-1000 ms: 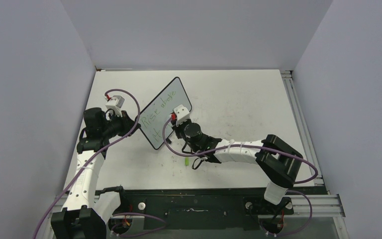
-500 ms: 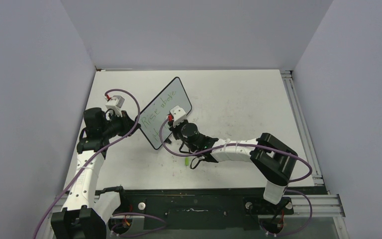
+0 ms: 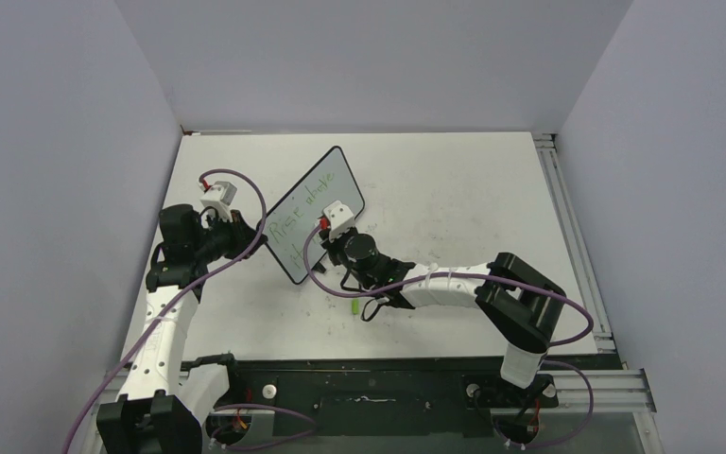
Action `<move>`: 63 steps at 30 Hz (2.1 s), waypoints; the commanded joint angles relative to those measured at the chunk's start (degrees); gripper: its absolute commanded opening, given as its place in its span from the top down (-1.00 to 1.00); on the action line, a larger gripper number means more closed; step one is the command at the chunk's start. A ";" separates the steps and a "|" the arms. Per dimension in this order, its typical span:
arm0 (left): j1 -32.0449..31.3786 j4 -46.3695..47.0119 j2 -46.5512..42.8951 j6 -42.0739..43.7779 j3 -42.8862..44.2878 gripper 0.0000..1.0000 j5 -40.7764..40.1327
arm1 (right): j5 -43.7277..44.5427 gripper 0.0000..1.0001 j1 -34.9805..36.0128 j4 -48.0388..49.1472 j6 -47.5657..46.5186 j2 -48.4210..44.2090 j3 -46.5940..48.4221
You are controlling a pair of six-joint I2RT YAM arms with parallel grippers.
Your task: Write a sentence on the whiteboard
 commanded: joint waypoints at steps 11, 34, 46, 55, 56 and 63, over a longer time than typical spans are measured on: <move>-0.27 1.53 -0.60 -0.49 2.23 1.00 1.74 | 0.67 0.89 -0.23 1.20 1.94 1.59 -2.81; -0.28 1.51 -0.69 -0.49 2.21 1.00 1.68 | 1.56 0.89 -0.20 0.52 1.76 0.46 -2.90; -0.20 1.53 -0.61 -0.49 2.22 1.00 1.57 | 0.97 0.89 -0.27 0.93 0.69 -4.13 -1.29; -0.22 1.51 -0.51 -0.49 2.26 1.00 1.64 | -0.89 0.89 -0.57 1.95 0.01 -2.41 1.26; -0.25 1.51 -0.51 -0.49 2.27 1.00 1.65 | -1.10 0.89 -0.47 1.95 0.08 -2.31 1.42; -0.25 1.57 -0.43 -0.49 2.31 1.00 1.66 | -1.48 0.89 -0.53 2.08 -0.01 -1.25 2.23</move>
